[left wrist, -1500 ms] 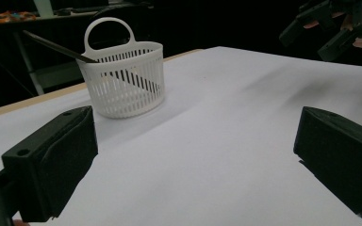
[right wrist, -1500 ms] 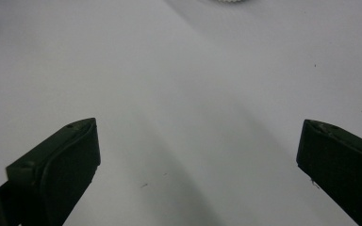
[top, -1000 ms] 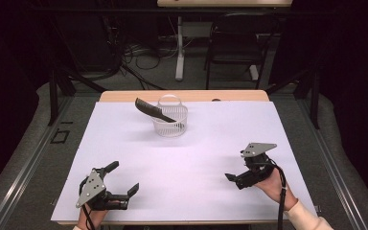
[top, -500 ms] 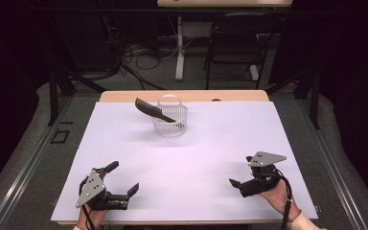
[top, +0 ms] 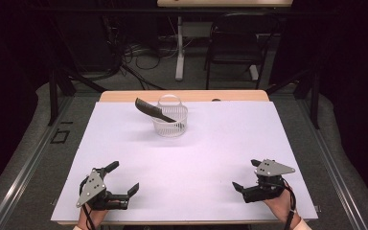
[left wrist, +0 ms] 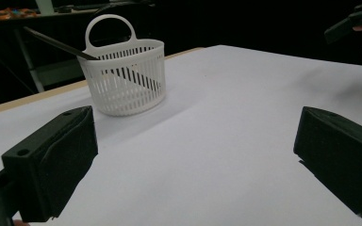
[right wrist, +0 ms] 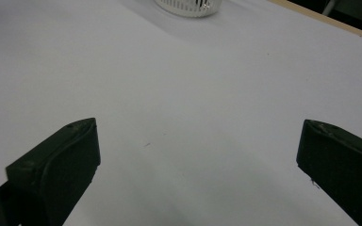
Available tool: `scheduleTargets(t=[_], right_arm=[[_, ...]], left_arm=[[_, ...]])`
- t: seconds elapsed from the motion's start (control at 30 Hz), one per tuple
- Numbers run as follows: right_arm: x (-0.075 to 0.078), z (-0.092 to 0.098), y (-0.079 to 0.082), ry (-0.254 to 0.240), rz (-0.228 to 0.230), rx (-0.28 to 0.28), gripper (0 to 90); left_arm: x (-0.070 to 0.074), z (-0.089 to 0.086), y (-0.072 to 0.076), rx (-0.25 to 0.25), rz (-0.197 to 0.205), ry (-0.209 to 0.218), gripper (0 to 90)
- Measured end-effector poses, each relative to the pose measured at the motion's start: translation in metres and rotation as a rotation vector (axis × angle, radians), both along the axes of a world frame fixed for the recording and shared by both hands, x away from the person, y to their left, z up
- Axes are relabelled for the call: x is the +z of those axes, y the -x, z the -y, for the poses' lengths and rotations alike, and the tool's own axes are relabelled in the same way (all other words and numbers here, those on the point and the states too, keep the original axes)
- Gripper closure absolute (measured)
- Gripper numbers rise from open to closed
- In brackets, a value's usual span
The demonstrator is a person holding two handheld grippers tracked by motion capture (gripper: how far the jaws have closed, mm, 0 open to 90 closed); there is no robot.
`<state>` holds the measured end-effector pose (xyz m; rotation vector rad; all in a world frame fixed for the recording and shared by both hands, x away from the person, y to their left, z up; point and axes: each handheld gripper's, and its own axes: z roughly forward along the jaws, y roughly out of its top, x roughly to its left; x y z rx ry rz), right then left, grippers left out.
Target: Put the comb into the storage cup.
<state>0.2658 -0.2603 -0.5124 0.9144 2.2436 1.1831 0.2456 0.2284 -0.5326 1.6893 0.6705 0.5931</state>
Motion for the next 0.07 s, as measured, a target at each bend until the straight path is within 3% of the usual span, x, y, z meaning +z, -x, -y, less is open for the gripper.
scheduleTargets(t=[0.07], right_arm=[[-0.0006,0.0013,0.0009,-0.017,0.002,0.000,0.0]], left_arm=[[-0.0001,-0.0003,-0.0003,-0.001,-0.002,-0.001,0.4]])
